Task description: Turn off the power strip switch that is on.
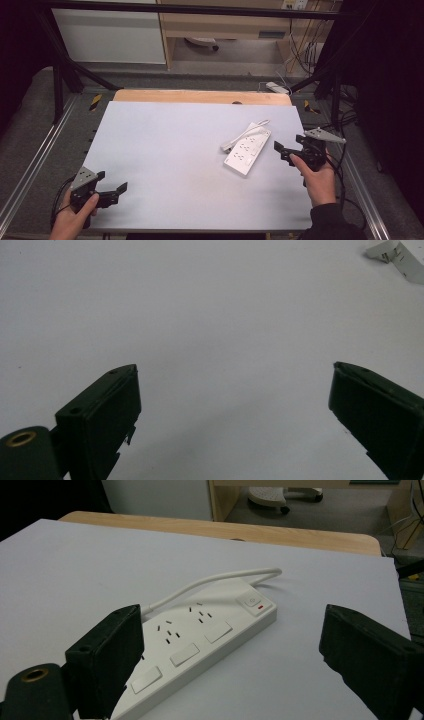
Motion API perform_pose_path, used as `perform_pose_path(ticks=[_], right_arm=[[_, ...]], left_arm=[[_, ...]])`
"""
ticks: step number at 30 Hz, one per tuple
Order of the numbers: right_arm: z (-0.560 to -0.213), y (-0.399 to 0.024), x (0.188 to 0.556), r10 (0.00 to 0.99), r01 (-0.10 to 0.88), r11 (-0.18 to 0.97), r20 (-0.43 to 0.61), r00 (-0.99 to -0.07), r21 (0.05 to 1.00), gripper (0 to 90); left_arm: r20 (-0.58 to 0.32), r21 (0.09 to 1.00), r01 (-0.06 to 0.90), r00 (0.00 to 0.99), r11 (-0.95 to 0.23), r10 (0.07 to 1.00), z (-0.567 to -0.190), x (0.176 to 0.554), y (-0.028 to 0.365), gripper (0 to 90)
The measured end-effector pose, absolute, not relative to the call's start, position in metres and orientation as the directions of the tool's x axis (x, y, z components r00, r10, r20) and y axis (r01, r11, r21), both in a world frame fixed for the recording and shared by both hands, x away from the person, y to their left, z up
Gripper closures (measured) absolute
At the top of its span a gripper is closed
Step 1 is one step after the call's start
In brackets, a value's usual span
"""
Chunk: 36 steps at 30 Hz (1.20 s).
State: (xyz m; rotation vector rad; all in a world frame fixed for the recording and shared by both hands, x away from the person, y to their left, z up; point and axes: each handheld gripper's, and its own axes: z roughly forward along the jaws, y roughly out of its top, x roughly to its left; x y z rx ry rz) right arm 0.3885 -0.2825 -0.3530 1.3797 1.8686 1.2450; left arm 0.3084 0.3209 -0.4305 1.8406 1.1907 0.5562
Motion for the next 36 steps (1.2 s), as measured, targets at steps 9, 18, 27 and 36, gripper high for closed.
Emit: perform_pose_path(ticks=[9,18,27,36], right_arm=[[-0.35,-0.277,0.4,0.918,0.468,0.082,0.116,-0.379,0.88,19.5],[-0.351,-0.276,0.41,0.914,0.467,0.098,0.106,-0.392,0.879,38.7],[-0.355,-0.271,0.421,0.901,0.467,0.141,0.083,-0.427,0.873,63.3],[-0.361,-0.264,0.429,0.892,0.456,0.157,0.072,-0.446,0.876,81.1]], left_arm=[[-0.077,0.838,0.513,0.448,-0.186,0.891,-0.431,0.308,0.321,6.7],[-0.074,0.836,0.514,0.45,-0.191,0.89,-0.431,0.309,0.32,6.8],[-0.072,0.834,0.515,0.454,-0.196,0.888,-0.431,0.309,0.32,6.9],[-0.072,0.834,0.515,0.455,-0.197,0.887,-0.431,0.309,0.32,7.0]])
